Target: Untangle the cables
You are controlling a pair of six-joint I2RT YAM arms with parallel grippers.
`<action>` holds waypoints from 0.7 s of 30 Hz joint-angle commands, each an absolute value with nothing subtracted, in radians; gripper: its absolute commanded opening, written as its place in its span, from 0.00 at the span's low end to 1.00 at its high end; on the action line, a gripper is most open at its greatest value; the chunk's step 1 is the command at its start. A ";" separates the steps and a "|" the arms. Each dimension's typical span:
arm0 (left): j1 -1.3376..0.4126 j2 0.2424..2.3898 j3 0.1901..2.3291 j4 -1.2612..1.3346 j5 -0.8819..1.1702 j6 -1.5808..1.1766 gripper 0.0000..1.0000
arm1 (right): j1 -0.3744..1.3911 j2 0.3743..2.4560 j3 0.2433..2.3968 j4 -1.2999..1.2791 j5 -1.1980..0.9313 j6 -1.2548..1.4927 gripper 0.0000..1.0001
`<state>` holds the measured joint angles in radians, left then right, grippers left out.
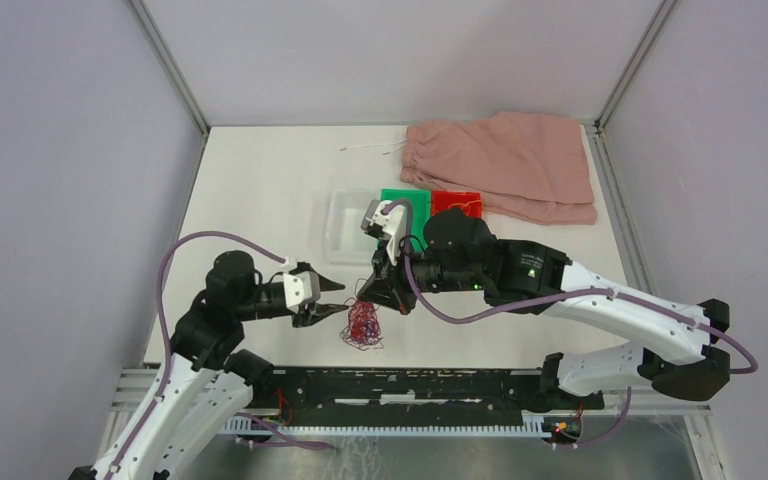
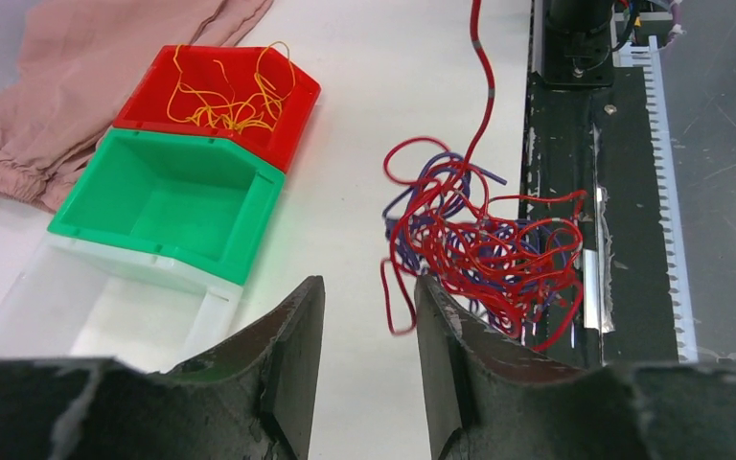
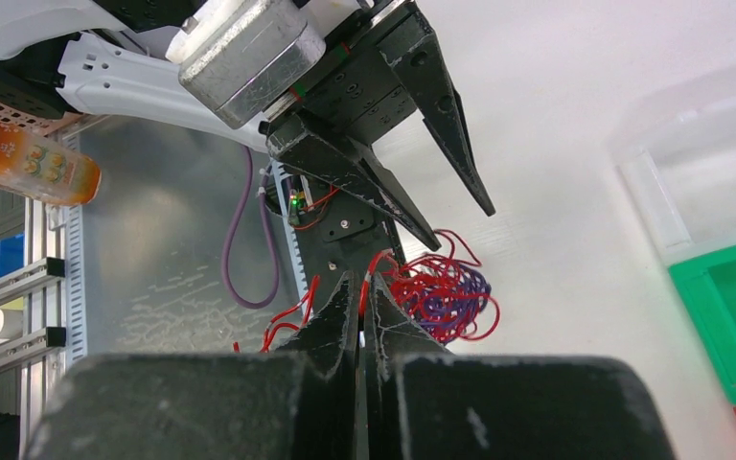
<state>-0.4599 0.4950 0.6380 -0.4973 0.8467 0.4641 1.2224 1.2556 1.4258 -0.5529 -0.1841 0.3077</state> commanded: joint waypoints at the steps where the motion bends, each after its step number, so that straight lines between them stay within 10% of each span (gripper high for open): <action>1: -0.462 0.488 0.635 -0.444 0.818 0.502 0.49 | 1.227 1.230 1.468 -0.484 -0.199 0.317 0.00; 8: -0.462 0.484 0.604 -0.402 0.921 0.358 0.51 | 1.227 1.238 1.475 -0.463 -0.211 0.331 0.00; 15: -0.461 0.448 0.581 -0.327 0.824 0.370 0.05 | 1.227 1.237 1.479 -0.455 -0.216 0.343 0.00; 21: -0.462 0.426 0.572 -0.206 0.710 0.288 0.03 | 1.227 1.224 1.451 -0.447 -0.216 0.352 0.00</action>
